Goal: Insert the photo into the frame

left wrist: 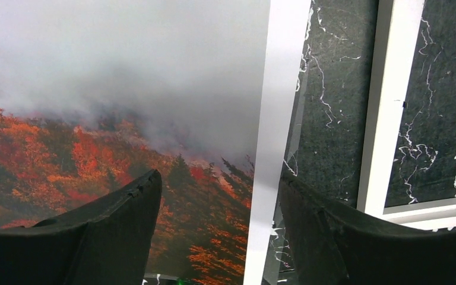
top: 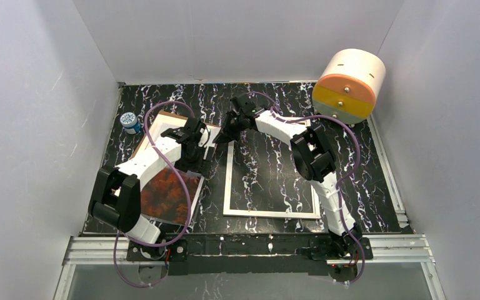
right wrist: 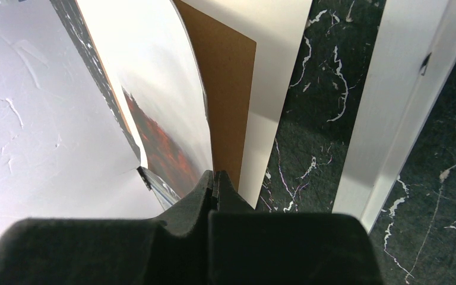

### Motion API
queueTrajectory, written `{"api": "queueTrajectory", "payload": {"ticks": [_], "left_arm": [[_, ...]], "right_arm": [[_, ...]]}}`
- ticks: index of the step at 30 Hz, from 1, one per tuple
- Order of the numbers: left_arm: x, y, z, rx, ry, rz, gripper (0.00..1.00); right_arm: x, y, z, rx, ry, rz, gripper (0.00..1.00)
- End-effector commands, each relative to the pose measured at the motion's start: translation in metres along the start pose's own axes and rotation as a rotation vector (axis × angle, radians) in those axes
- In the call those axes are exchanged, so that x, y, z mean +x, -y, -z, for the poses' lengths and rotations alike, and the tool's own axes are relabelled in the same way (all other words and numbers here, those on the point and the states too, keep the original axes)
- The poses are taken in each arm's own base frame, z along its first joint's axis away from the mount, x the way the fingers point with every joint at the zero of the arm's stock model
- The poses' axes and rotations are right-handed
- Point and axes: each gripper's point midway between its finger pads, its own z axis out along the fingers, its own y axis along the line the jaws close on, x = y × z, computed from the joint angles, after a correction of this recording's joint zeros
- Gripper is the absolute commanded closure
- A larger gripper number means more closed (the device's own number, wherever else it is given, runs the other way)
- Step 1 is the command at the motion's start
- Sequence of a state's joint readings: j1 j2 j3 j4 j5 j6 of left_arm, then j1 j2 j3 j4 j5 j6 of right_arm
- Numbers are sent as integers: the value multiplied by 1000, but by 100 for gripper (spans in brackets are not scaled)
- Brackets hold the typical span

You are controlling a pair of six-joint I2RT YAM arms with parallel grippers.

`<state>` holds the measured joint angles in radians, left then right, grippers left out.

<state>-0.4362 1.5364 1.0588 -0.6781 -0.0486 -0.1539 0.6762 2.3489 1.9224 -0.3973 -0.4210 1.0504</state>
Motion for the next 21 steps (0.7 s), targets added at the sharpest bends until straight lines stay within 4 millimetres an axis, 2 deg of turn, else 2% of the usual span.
{"api": "queueTrajectory", "payload": {"ticks": [1, 7, 10, 13, 21], "left_arm": [[2, -5, 3, -36, -9, -13, 31], [3, -17, 1, -104, -9, -4, 35], [9, -30, -10, -186, -36, 19, 42], [16, -42, -21, -268, -62, 45, 44], [32, -32, -46, -232, -115, 106, 47]], "right_arm": [[-4, -18, 16, -35, 21, 20, 99], [-4, -12, 15, -26, 23, 49, 99], [-2, -11, 13, -53, 23, 92, 97], [4, -14, 9, -133, 7, 138, 92], [20, -23, 5, -339, -41, 237, 73]]}}
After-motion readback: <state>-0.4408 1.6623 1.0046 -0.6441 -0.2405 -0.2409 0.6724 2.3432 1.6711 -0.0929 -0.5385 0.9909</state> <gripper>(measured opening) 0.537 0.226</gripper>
